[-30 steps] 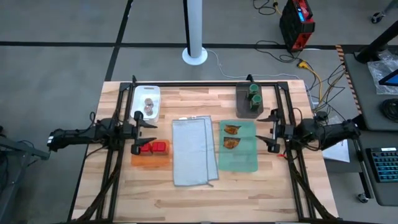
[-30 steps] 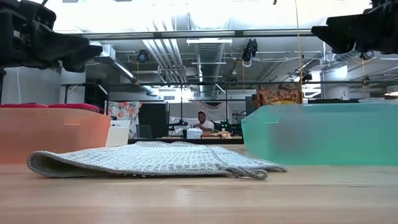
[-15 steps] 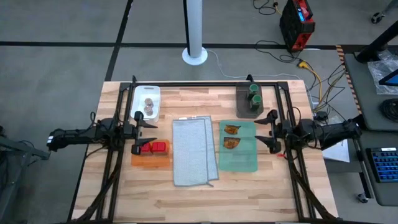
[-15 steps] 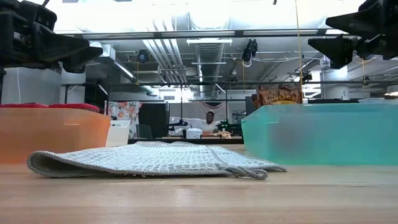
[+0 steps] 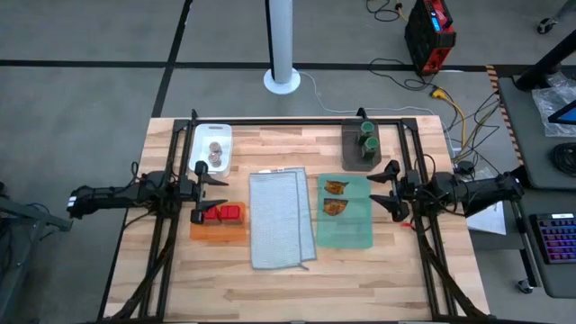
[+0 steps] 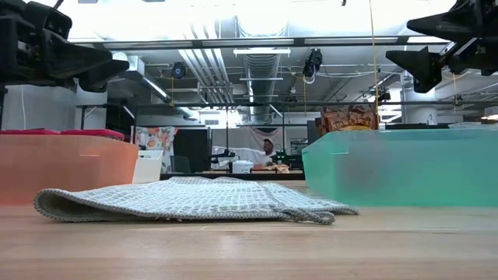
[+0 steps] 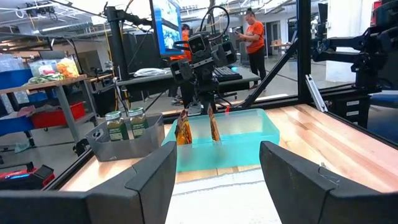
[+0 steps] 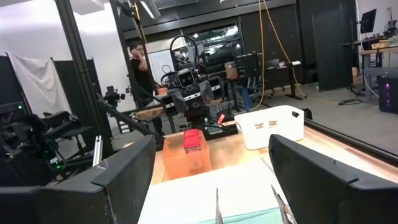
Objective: Sort spices by type
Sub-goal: Return to Home Position
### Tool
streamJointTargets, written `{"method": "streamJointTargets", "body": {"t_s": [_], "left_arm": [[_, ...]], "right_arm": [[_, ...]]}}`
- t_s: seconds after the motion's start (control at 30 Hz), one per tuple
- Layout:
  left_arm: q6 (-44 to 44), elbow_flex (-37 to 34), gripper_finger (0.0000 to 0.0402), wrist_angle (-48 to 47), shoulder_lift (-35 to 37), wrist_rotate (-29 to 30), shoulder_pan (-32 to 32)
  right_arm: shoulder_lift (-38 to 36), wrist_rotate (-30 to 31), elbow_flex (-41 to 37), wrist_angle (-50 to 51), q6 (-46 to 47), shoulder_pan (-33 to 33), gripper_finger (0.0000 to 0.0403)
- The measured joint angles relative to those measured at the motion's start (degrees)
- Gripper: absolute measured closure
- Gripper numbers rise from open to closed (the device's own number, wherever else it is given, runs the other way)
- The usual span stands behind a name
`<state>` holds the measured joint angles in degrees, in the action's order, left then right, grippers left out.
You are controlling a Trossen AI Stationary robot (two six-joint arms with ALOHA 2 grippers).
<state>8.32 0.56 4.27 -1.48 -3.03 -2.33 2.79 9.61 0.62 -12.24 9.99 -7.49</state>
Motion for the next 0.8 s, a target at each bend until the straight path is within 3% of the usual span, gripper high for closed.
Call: {"method": "streamJointTargets", "body": {"t_s": [0.23,0.8], "left_arm": [[0.0,0.0,0.0188,0.0,0.0,0.0,0.0],[0.0,0.0,0.0188,-0.1,0.0,0.0,0.0]], "right_arm": [[0.0,0.0,0.0,0.0,0.0,0.0,0.0105],[0.0,0.0,0.0,0.0,0.1,0.0,0.0069]]}}
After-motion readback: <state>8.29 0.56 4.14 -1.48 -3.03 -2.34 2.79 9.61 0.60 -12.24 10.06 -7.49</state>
